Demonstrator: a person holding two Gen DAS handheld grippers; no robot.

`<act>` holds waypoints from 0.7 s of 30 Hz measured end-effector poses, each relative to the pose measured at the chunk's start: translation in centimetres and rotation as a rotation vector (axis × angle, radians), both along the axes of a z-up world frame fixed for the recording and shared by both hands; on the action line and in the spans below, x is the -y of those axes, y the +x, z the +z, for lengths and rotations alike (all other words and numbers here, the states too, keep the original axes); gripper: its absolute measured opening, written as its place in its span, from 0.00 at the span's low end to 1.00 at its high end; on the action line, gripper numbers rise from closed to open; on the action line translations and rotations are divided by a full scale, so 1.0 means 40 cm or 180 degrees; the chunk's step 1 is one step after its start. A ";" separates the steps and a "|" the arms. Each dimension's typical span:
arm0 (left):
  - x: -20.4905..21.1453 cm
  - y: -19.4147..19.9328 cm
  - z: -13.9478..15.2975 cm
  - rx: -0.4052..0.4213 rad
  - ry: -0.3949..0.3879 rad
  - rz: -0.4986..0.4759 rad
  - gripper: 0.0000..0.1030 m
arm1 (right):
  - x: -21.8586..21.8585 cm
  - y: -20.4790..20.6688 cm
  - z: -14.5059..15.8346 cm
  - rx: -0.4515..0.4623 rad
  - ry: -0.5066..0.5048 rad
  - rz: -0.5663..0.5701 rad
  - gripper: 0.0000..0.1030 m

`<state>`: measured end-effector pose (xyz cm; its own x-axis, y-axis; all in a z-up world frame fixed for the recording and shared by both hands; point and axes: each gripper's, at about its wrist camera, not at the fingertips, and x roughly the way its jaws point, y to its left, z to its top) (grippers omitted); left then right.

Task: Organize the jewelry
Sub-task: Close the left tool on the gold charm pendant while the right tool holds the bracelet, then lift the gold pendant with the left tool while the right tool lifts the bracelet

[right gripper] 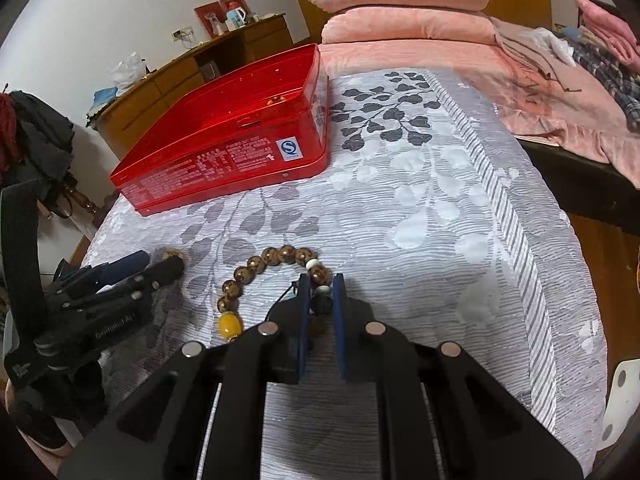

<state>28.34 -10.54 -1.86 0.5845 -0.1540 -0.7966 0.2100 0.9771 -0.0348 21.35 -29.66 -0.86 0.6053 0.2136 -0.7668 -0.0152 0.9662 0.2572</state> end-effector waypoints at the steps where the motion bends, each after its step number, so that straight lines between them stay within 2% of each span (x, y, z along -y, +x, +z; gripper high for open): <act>1: -0.009 0.000 0.001 -0.0007 -0.0024 0.0006 0.38 | -0.003 -0.001 0.000 -0.0001 -0.0001 0.0009 0.10; 4: -0.034 -0.005 0.005 -0.0025 -0.0090 0.0061 0.29 | -0.012 -0.002 -0.001 -0.0011 -0.0011 0.0032 0.13; 7: -0.045 -0.012 0.009 -0.0025 -0.0114 0.0070 0.29 | -0.014 -0.002 -0.001 -0.0019 -0.0019 0.0030 0.13; 9: -0.046 -0.012 0.010 -0.0037 -0.0164 0.0065 0.32 | -0.013 -0.001 -0.001 -0.0030 -0.0014 0.0019 0.16; 11: -0.038 -0.011 0.009 -0.0034 -0.0168 0.0026 0.43 | -0.015 -0.001 -0.003 -0.0043 -0.0026 0.0022 0.20; 13: -0.024 -0.015 0.005 -0.0012 -0.0109 -0.0011 0.48 | -0.015 -0.001 -0.003 -0.0048 -0.0027 0.0026 0.21; 16: -0.007 -0.015 0.001 0.0013 -0.0021 -0.0032 0.50 | -0.017 0.000 -0.004 -0.0056 -0.0042 0.0035 0.24; 18: -0.005 -0.015 0.002 0.0022 -0.0021 -0.0013 0.41 | -0.020 0.003 -0.007 -0.0059 -0.0077 0.0047 0.24; 19: -0.010 -0.015 0.003 0.0033 -0.0025 0.0034 0.28 | -0.024 0.004 -0.007 -0.0055 -0.0112 0.0057 0.24; 20: -0.017 -0.013 0.004 0.0033 -0.0064 0.0060 0.20 | -0.027 0.005 -0.007 -0.0052 -0.0125 0.0067 0.25; 21: -0.027 -0.012 0.004 0.0024 -0.0117 0.0093 0.17 | -0.029 0.005 -0.007 -0.0047 -0.0138 0.0076 0.24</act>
<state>27.86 -9.48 -1.68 0.5952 -0.1660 -0.7862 0.1818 0.9809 -0.0694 21.53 -28.49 -1.16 0.5890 0.1943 -0.7844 -0.0348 0.9759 0.2156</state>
